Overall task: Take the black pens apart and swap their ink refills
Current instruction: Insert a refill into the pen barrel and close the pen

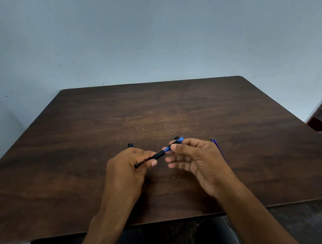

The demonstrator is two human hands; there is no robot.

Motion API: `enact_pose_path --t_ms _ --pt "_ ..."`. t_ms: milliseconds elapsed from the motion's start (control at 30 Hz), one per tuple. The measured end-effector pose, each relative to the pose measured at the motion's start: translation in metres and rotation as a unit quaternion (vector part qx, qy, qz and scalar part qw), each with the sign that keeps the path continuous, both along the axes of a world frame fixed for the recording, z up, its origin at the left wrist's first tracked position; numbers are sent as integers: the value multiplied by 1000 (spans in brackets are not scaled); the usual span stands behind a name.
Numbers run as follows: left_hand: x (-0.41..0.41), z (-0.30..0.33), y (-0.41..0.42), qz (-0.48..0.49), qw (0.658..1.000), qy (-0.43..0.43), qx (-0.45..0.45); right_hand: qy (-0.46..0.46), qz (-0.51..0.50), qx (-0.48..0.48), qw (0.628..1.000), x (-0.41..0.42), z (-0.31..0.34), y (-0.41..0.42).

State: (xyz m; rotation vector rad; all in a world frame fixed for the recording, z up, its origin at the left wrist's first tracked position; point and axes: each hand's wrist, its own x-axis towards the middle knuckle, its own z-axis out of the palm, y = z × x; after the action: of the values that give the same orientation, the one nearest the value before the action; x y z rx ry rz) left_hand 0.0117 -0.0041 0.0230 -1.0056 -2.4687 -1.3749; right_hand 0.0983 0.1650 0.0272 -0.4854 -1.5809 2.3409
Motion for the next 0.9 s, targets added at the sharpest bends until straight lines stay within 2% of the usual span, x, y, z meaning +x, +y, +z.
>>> enact_pose_path --t_ms 367,900 --pt "3 2 0 -4 1000 1 -8 -10 -18 -12 1000 0 -2 -1" --pt "6 5 3 -11 1000 -13 -9 -11 2 47 999 1 -2 3"
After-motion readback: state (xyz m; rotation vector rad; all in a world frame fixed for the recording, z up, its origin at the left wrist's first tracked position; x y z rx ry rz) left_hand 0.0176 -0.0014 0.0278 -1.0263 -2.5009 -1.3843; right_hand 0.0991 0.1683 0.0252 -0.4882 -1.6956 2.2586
